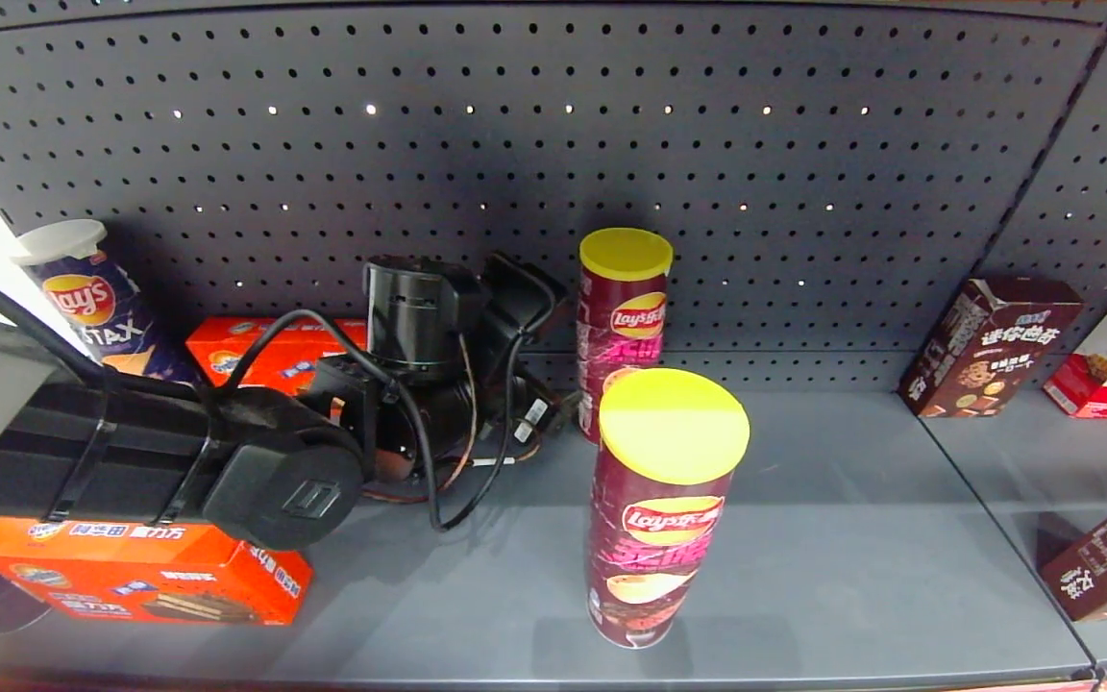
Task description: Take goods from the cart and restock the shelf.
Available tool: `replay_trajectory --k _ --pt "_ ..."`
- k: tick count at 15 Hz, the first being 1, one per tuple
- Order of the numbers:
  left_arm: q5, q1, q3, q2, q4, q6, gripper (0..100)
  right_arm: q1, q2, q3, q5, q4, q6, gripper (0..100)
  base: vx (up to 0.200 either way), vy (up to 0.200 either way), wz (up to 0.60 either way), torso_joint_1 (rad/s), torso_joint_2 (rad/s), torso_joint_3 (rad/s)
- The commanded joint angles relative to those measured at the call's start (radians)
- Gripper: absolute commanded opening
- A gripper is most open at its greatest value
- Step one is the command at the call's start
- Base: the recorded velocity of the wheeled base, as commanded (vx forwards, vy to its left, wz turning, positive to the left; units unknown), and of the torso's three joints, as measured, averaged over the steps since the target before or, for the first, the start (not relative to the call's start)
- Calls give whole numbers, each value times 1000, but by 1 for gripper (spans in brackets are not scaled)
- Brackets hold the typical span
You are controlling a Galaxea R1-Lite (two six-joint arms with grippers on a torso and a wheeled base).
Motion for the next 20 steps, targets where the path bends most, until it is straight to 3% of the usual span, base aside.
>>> replay_trajectory --k 1,8,13,17,19,20 --pt "1 -5 -5 9 0 1 100 0 0 0 0 -1 0 100 0 0 0 0 0 0" --pt "-2 -8 -7 17 0 -12 100 0 0 0 0 -1 0 100 0 0 0 0 0 0" --pt "-1 1 61 -63 0 -30 100 0 0 0 0 -1 0 100 0 0 0 0 0 0" --pt "13 26 142 -239 0 -165 100 0 0 0 0 -1 -1 100 0 0 0 0 0 0" --pt "11 0 177 -314 -2 -214 100 0 0 0 0 -1 0 100 0 0 0 0 0 0" --pt "21 -60 200 -377 -3 -249 100 0 0 0 0 -1 0 100 0 0 0 0 0 0"
